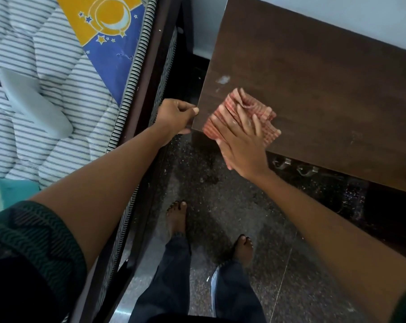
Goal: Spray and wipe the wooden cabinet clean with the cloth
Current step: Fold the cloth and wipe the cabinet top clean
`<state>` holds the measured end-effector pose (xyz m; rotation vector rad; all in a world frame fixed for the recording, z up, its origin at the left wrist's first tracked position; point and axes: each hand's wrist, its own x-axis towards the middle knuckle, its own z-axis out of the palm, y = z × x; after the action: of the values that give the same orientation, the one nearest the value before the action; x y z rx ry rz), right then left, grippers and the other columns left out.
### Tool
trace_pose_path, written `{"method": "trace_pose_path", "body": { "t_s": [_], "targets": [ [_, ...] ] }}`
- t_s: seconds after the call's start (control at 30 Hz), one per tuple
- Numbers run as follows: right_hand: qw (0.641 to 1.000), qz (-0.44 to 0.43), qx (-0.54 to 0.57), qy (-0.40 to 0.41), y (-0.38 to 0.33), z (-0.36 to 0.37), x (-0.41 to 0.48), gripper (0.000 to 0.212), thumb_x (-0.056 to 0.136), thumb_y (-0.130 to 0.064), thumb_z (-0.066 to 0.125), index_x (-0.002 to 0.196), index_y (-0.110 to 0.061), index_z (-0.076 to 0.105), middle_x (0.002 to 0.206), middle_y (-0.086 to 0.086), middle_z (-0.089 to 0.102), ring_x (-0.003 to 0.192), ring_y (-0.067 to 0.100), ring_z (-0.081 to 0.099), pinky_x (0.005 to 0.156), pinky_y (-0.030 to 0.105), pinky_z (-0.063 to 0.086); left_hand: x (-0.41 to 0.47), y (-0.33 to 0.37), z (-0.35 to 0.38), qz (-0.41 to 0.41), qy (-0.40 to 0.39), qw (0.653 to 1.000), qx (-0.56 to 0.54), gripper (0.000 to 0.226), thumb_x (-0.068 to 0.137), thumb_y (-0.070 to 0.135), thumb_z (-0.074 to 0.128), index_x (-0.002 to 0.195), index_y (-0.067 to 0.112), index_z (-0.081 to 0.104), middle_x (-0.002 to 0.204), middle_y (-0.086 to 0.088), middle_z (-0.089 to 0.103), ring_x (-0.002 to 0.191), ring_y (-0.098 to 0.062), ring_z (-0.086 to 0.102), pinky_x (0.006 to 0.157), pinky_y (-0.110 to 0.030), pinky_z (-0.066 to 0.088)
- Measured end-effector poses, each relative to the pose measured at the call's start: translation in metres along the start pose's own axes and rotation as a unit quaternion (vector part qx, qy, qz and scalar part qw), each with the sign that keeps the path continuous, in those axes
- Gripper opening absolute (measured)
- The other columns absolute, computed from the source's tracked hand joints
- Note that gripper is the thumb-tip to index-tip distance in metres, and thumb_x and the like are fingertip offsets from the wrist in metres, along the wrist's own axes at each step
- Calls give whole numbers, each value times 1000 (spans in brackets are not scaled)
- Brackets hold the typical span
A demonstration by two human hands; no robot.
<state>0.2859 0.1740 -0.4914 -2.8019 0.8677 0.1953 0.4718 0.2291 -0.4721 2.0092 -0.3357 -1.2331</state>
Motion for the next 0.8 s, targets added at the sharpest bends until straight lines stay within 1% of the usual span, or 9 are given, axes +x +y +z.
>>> {"method": "trace_pose_path", "body": {
  "t_s": [0.1, 0.2, 0.3, 0.37, 0.47, 0.57, 0.67, 0.73, 0.8],
  "targets": [
    [999, 11, 17, -26, 32, -2, -22, 51, 97, -43, 25, 146, -33, 24, 155, -8, 18, 145, 24, 11, 115, 46, 6, 0, 1, -1, 0, -4, 1000, -8, 18, 94, 14, 61, 108, 5, 66, 99, -10, 68, 84, -17, 68, 69, -29, 59],
    [992, 107, 61, -27, 48, -12, -3, 51, 98, -45, 17, 147, -37, 8, 157, -12, 3, 145, 21, -3, 114, 45, -4, -1, 0, 0, -2, -4, 1000, -14, 18, 94, 15, 60, 108, 5, 66, 98, -8, 67, 85, -16, 67, 65, -24, 58],
    [968, 228, 103, -15, 36, -25, 53, 52, 101, -40, 21, 149, -35, 3, 159, -10, -5, 145, 23, -10, 114, 50, -8, 0, -1, -1, -7, -10, 999, -33, 16, 93, 15, 61, 107, 7, 67, 96, -7, 67, 82, -14, 67, 65, -23, 58],
    [962, 252, 107, -12, 21, -32, 93, 53, 101, -40, 21, 149, -34, 0, 159, -8, -7, 145, 24, -12, 114, 51, -8, 0, -3, 0, 5, -4, 999, -32, 19, 94, 16, 60, 109, 6, 67, 94, -7, 68, 78, -11, 67, 63, -21, 57],
    [972, 211, 104, -14, -7, -32, 123, 53, 100, -41, 19, 149, -33, 0, 159, -7, -8, 145, 24, -12, 114, 52, -9, -1, -9, 3, 23, -2, 1000, -18, 21, 96, 17, 56, 112, 8, 67, 97, -8, 69, 84, -14, 68, 62, -19, 56],
    [993, 101, 62, -20, -26, -21, 106, 52, 100, -41, 22, 149, -34, 9, 159, -6, -1, 146, 26, -7, 113, 52, -9, 2, -14, 1, -30, -13, 998, -53, 21, 102, 21, 43, 108, 11, 61, 103, -8, 66, 78, -15, 66, 63, -22, 53],
    [999, 0, 21, 25, -39, -2, 57, 49, 99, -41, 28, 146, -31, 27, 157, -5, 20, 145, 27, 12, 114, 52, 5, 2, -15, -5, -44, -1, 997, -65, 26, 105, 19, 30, 113, 13, 54, 97, -7, 63, 71, -15, 63, 61, -25, 52],
    [999, -21, -15, 43, -35, 7, 29, 49, 99, -42, 32, 145, -29, 30, 154, -3, 27, 143, 27, 21, 113, 51, 14, 2, -19, -7, -31, 15, 998, -43, 33, 104, 13, 26, 126, 12, 50, 98, -9, 63, 76, -18, 61, 64, -28, 50],
    [998, -30, -50, 40, -16, 11, 11, 50, 98, -42, 35, 145, -29, 29, 154, -2, 29, 142, 27, 23, 112, 50, 16, 3, -21, -6, -31, 28, 998, -46, 38, 102, 9, 23, 132, 11, 46, 98, -9, 62, 74, -14, 57, 64, -25, 45]
  ]
}}
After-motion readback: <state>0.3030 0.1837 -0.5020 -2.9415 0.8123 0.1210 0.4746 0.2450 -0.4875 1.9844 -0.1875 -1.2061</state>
